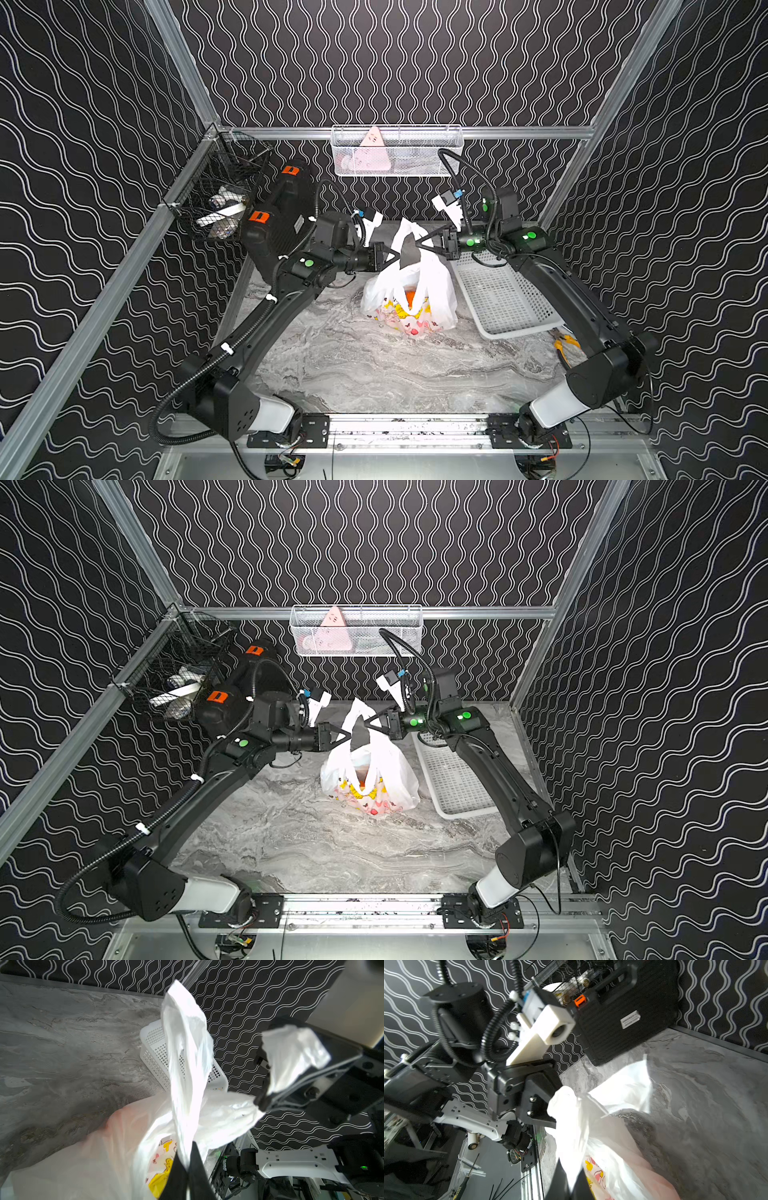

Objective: Place the oranges into plastic bags & tie knots
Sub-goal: Tie the plastic bag at the center of the board.

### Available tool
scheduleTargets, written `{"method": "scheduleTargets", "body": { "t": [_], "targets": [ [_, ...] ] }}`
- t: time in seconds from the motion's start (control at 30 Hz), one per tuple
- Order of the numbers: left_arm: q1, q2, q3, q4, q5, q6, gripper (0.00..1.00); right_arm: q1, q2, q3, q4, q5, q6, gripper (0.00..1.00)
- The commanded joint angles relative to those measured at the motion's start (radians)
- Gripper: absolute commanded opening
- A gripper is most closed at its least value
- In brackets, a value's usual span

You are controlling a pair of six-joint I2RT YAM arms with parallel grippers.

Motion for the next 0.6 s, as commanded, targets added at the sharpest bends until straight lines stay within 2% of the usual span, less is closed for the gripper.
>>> {"method": "scheduleTargets", "body": {
  "t": [0.0, 0.17, 0.27, 0.33, 0.37, 0.57],
  "targets": [
    [-0.001, 0.029, 0.014, -0.012, 0.076, 0.081, 0.00, 0.001, 0.008, -0.001, 0.045, -0.116, -0.116, 0.00],
    [0.000, 0.058, -0.001, -0.052, 0.158, 0.154, 0.00, 0.001, 0.046, -0.003, 0.061, -0.118, -0.122, 0.00],
    [0.000, 0.053, -0.016, -0.042, 0.142, 0.154, 0.00, 0.009, 0.070, 0.003, 0.071, -0.095, -0.109, 0.01],
    [0.003, 0.054, -0.017, -0.027, 0.128, 0.140, 0.00, 0.012, 0.073, 0.003, 0.088, -0.054, -0.069, 0.38],
    [0.002, 0.058, -0.014, -0.024, 0.121, 0.133, 0.00, 0.011, 0.065, -0.003, 0.094, -0.037, -0.056, 0.48],
    [0.005, 0.081, 0.005, 0.001, 0.082, 0.101, 0.00, 0.011, -0.083, -0.076, 0.038, 0.208, -0.036, 0.67]
  ]
}}
